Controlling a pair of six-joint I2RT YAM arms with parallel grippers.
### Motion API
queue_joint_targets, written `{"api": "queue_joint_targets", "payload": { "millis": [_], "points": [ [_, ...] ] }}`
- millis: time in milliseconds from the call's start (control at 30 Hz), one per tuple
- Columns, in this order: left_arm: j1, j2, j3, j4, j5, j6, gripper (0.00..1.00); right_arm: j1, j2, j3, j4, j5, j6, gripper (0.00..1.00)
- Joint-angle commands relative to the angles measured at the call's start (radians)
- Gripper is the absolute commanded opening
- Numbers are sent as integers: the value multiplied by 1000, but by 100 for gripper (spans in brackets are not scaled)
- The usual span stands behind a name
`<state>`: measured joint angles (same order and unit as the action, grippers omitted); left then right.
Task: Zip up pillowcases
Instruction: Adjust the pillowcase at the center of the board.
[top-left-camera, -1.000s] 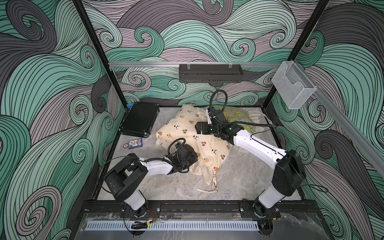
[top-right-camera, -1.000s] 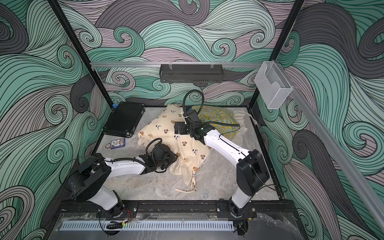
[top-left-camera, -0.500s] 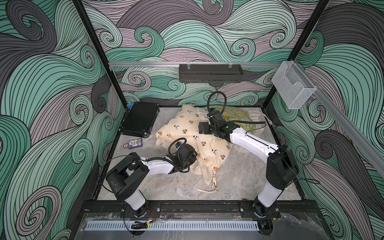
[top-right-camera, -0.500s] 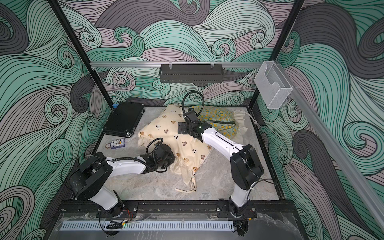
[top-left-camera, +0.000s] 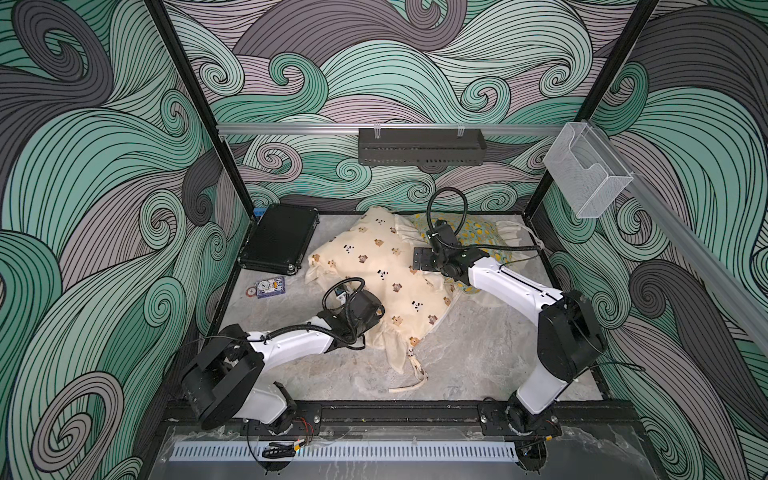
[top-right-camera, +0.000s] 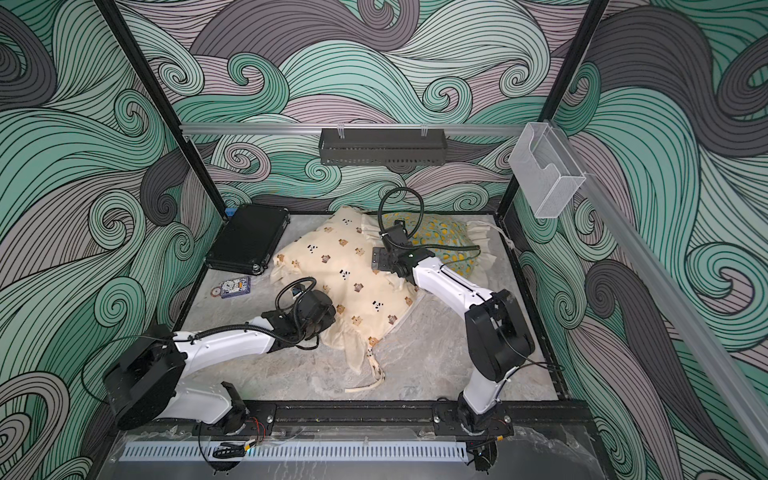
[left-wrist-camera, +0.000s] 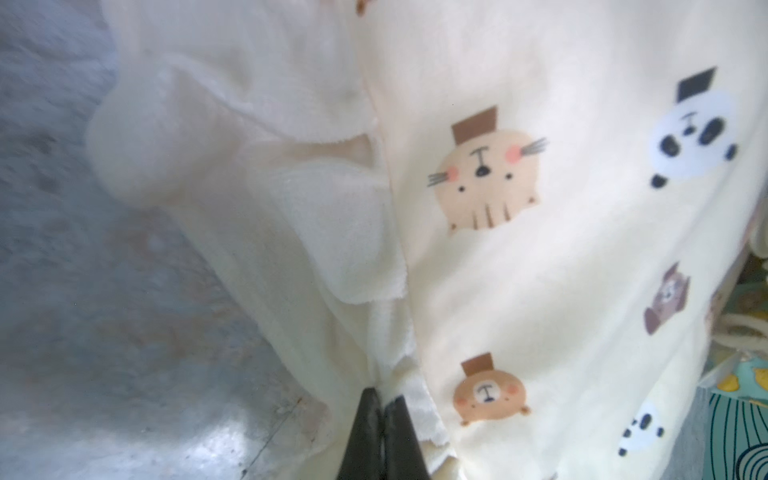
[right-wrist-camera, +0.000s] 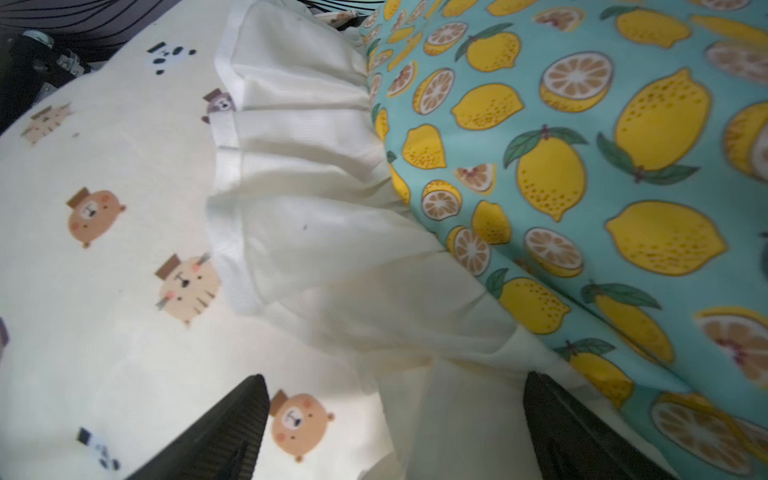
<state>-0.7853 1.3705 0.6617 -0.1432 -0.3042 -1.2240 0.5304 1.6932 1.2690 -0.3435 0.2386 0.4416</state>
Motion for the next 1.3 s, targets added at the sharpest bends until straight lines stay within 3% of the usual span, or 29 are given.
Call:
{"api": "queue_joint_targets", "payload": {
  "millis": [0, 233, 467, 733, 900, 1267],
  "points": [
    [52, -79, -45, -103, -87, 46, 0, -23, -57, -32, -9, 39, -6, 99],
    [265, -189, -101, -143, 18, 215, 0, -72, -135, -116, -44, 61, 11, 99],
    [401, -191, -76, -168, 90, 307, 0, -91, -167, -149, -89, 67, 13, 99],
    [493, -105, 8, -161, 115, 341, 0, 21, -280, -188, -67, -49, 28, 99],
    [548, -67, 58, -195, 107, 362, 0, 50, -214, -208, -41, -117, 54, 99],
    [672, -72, 39, -196, 196, 387, 0, -42, -77, -224, -21, 5, 63, 99]
  ]
}}
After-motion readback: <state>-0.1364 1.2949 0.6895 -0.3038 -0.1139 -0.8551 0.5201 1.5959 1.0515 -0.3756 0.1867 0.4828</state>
